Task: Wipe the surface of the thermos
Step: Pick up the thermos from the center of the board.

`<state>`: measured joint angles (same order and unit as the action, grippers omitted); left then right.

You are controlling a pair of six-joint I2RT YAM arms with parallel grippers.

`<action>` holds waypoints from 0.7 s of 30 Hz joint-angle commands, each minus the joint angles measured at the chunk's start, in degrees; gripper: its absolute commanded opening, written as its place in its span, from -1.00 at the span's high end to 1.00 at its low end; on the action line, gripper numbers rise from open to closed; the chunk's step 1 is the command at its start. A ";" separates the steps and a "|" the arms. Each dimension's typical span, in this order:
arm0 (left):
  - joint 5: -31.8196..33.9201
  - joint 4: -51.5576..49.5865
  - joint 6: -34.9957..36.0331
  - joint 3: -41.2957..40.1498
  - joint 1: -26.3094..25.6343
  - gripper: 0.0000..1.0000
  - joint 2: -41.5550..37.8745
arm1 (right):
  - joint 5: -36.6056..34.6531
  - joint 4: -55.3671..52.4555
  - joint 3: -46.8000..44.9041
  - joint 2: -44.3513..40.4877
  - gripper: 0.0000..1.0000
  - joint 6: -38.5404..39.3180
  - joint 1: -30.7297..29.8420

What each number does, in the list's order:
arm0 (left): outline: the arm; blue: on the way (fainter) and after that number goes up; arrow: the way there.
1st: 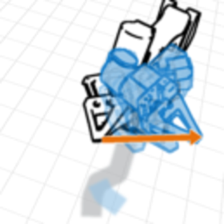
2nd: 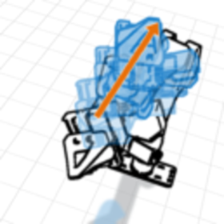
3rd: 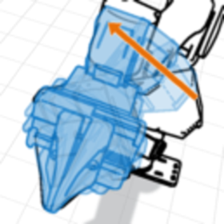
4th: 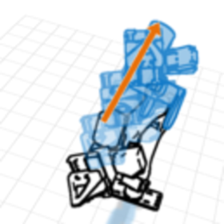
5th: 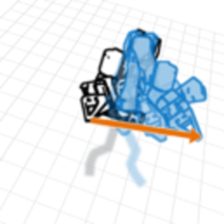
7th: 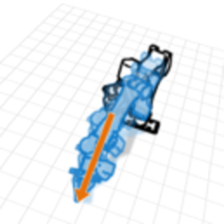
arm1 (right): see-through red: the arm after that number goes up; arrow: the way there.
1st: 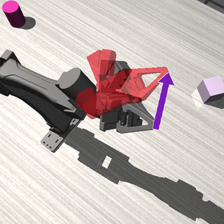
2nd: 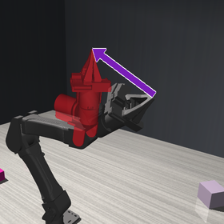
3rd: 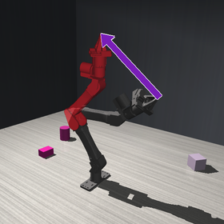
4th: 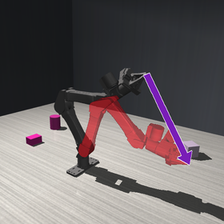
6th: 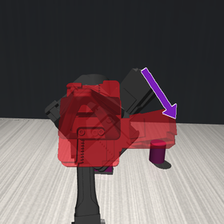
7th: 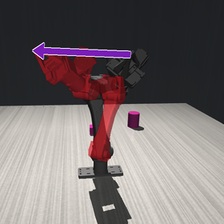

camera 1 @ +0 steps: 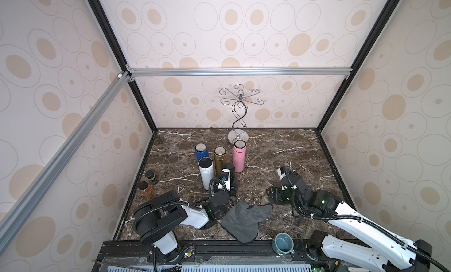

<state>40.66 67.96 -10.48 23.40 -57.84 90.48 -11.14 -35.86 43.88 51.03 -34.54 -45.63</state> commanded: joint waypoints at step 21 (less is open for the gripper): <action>-14.83 -23.29 -4.95 1.84 2.38 1.00 -27.28 | 9.62 22.47 -7.22 19.47 -0.77 -0.96 -15.84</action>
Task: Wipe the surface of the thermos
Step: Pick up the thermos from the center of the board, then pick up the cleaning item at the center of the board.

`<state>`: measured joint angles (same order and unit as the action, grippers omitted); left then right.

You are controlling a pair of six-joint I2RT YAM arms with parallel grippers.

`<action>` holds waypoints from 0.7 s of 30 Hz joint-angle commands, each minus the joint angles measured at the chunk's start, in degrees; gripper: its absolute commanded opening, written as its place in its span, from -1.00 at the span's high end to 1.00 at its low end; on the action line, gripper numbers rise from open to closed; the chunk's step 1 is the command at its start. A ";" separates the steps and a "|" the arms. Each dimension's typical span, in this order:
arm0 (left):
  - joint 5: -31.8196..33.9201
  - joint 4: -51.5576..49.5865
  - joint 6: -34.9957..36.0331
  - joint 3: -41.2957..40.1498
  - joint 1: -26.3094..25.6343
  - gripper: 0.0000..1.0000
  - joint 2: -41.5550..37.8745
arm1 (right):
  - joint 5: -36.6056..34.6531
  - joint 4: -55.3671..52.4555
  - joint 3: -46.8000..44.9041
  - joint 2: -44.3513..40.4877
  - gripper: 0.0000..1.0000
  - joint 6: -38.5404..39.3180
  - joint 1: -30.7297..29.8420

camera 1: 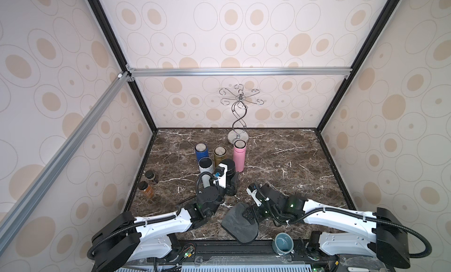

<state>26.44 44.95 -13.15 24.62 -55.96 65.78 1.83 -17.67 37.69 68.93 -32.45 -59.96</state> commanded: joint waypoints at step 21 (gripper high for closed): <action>-0.32 -0.49 -3.37 -0.73 1.47 1.00 -5.06 | -12.70 5.26 -1.22 17.56 -0.37 -13.38 -5.26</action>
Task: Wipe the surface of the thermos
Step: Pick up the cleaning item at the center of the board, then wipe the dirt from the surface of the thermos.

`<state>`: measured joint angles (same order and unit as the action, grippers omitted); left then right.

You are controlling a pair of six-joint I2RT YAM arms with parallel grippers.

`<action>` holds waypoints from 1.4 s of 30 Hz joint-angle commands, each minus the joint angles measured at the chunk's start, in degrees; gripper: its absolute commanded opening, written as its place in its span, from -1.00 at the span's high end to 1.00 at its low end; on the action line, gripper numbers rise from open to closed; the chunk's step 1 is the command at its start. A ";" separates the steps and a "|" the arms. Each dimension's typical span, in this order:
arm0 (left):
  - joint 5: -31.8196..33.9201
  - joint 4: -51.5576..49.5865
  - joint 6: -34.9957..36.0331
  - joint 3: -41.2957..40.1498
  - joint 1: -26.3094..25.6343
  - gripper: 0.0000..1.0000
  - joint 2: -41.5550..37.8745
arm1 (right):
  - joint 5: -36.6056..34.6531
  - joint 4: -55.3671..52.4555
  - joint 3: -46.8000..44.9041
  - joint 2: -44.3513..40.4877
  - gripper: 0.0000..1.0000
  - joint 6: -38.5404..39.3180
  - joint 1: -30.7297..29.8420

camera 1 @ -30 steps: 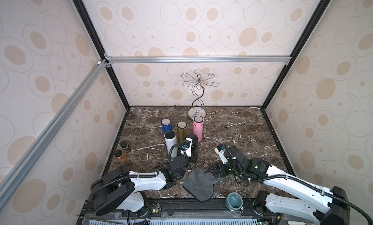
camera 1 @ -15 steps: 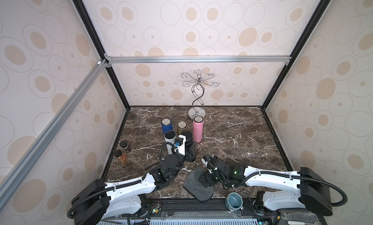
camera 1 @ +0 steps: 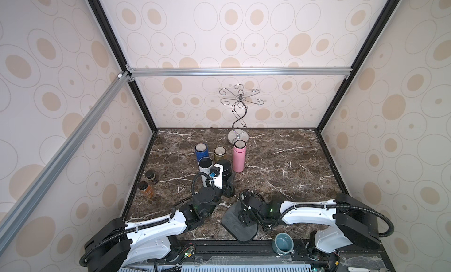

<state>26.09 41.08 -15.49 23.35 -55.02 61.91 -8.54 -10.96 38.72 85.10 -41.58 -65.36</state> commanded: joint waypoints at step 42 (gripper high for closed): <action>-21.46 24.95 -21.05 4.86 2.41 1.00 15.36 | 10.10 9.72 0.74 -28.18 1.00 1.53 14.85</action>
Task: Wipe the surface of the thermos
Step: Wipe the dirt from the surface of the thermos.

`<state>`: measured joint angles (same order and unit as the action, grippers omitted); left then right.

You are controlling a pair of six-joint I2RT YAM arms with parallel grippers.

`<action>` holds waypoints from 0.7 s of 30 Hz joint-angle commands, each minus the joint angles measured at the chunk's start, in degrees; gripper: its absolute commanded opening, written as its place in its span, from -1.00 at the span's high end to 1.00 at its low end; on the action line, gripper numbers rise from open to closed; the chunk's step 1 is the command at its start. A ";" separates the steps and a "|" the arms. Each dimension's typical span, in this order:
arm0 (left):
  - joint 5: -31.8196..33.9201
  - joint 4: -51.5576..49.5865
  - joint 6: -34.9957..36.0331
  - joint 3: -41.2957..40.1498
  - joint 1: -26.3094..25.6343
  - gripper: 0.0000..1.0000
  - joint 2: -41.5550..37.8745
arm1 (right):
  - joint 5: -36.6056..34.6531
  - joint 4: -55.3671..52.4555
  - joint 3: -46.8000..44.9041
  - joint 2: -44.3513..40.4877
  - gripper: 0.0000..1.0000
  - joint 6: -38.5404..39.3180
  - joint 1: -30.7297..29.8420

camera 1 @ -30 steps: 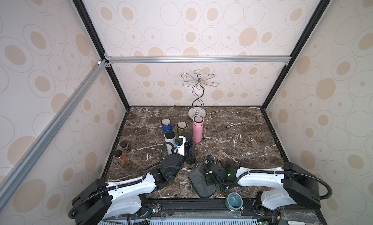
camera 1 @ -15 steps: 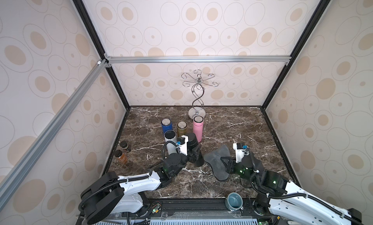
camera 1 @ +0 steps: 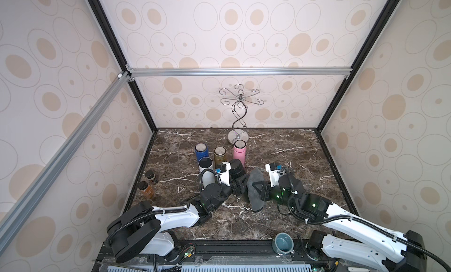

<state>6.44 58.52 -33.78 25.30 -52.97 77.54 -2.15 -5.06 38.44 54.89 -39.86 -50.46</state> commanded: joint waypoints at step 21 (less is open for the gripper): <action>0.42 4.89 -1.14 9.05 1.11 1.00 3.20 | -1.82 -6.16 -3.39 -1.54 1.00 0.64 -6.27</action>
<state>6.98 57.14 -33.47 30.79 -51.77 80.44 -2.48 -9.93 32.18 54.13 -40.56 -54.98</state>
